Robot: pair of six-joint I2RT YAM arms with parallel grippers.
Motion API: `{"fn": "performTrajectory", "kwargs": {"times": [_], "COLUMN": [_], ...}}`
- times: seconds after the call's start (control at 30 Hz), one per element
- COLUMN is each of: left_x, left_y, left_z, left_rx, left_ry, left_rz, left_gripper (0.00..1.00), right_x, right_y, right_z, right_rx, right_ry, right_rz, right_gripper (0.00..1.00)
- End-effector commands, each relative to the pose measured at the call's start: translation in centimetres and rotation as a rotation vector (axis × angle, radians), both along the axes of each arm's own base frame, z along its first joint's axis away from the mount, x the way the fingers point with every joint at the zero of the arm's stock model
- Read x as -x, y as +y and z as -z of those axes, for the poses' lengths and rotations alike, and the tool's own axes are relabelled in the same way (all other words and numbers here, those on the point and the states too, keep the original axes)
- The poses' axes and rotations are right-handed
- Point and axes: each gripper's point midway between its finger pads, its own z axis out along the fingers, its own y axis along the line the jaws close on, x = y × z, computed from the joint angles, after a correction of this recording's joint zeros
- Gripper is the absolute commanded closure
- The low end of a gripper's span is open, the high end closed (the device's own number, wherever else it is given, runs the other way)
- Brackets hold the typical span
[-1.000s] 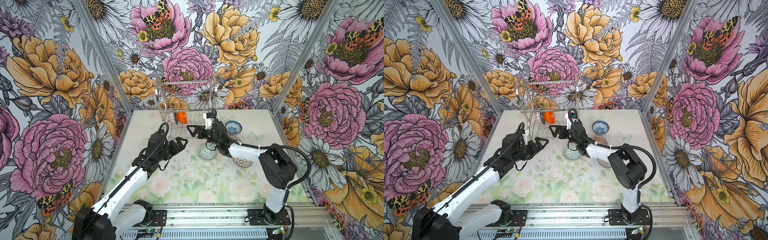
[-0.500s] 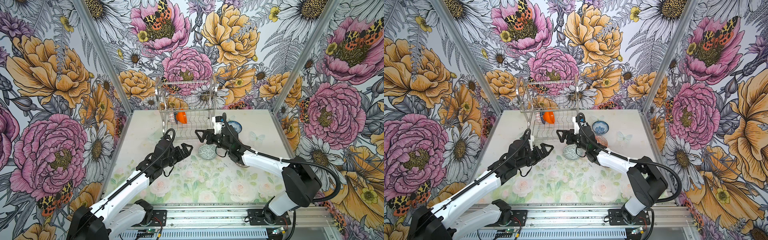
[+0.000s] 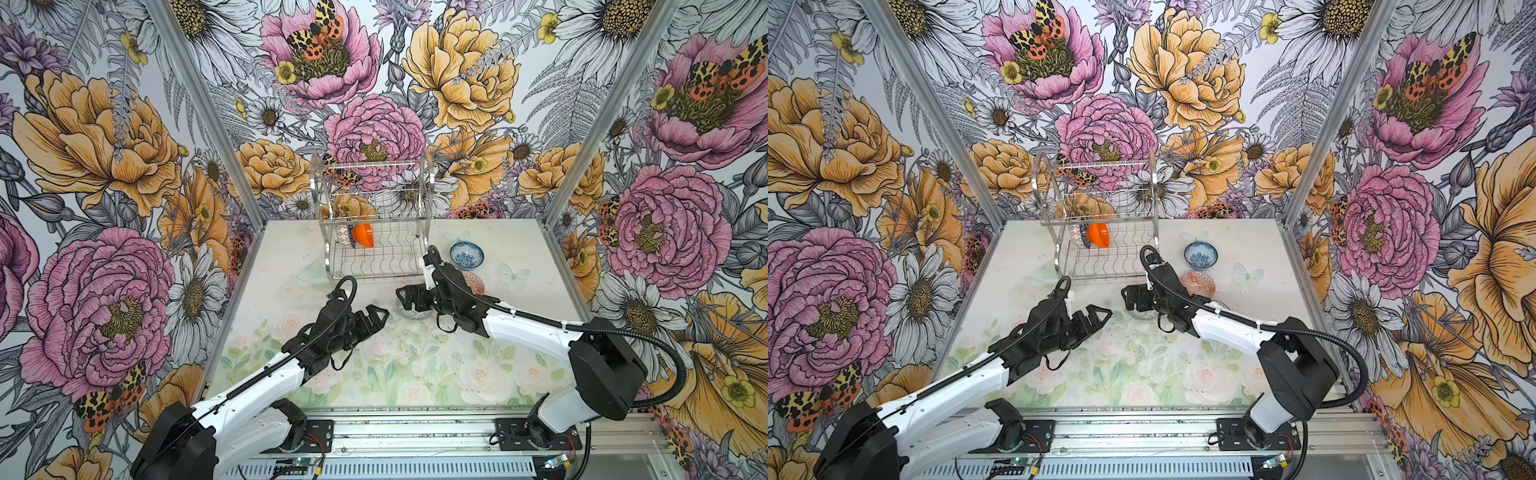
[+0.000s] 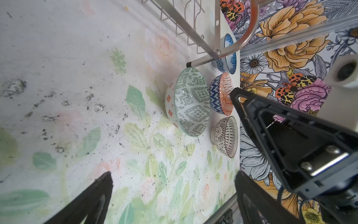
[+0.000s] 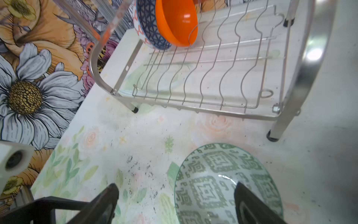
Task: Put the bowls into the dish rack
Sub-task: 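Withdraw the right gripper from the rack toward the green-patterned bowl, then lower the right gripper onto the green-patterned bowl rim and grip it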
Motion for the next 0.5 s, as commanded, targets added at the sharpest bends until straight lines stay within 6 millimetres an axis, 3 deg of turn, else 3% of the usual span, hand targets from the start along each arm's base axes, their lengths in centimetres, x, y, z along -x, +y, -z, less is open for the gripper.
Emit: {"fn": "performTrajectory", "kwargs": {"times": [0.0,0.17,0.23,0.47], "left_x": [-0.3,0.3,0.5,0.7], "left_y": [-0.3,-0.3,-0.2,0.8], "left_z": [-0.9,0.0,0.2,0.7], "left_rx": [0.047,0.057,0.064,0.085], "left_ry": [-0.036,-0.009,-0.009,-0.002], "left_rz": [-0.014,0.009,0.008,-0.009], "left_gripper": [0.01,0.01,0.01,0.01], "right_x": [0.4,0.2,0.8,-0.1], "right_y": [0.3,1.2,2.4,3.2], "right_z": [2.3,4.0,4.6,5.8], "right_rx": [0.088,0.158,0.183,0.245], "right_ry": [0.030,0.042,0.044,0.054], "right_rz": [0.001,0.004,-0.028,-0.029], "right_gripper": [0.10,0.16,0.17,0.21]}}
